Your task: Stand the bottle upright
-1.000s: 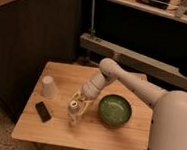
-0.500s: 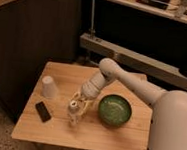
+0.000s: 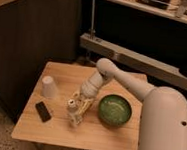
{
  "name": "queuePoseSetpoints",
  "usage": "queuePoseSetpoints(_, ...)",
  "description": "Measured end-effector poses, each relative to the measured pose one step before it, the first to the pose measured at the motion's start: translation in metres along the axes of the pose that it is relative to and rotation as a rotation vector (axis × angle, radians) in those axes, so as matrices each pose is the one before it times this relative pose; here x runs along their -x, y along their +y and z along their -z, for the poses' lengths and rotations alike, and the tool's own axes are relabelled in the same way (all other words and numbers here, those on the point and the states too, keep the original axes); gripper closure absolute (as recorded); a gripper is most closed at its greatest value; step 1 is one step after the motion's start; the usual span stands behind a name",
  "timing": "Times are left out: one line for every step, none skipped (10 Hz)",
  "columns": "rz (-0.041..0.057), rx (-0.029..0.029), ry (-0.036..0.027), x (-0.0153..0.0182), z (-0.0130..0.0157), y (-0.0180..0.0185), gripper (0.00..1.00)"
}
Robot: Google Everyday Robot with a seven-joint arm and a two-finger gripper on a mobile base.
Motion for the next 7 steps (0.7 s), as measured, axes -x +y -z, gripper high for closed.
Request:
queuePoseSetpoints(-0.01376,0.00359,-0.00699,-0.00203,0.00041,-0.00102,0.20)
queuePoseSetpoints(-0.00859,-0.00326,-0.00902,-0.00123,0.00068,-0.00010,0.20)
queuePoseSetpoints(-0.00326,-0.00888,-0.00466,-0.00112,0.00102,0.00081,0.20)
queuePoseSetpoints(0.00143,-0.01099,-0.00612,-0.00009,0.00120,0.00046,0.20)
queuePoseSetpoints(0.02113,-0.03413,-0.01004,0.00104,0.00340,0.00255,0.20)
queuePoseSetpoints(0.02078,-0.02288,-0.00769,0.00089,0.00334,0.00265,0.20)
queuePoseSetpoints(0.02891,-0.01433,-0.00968,0.00226,0.00311,0.00112,0.20)
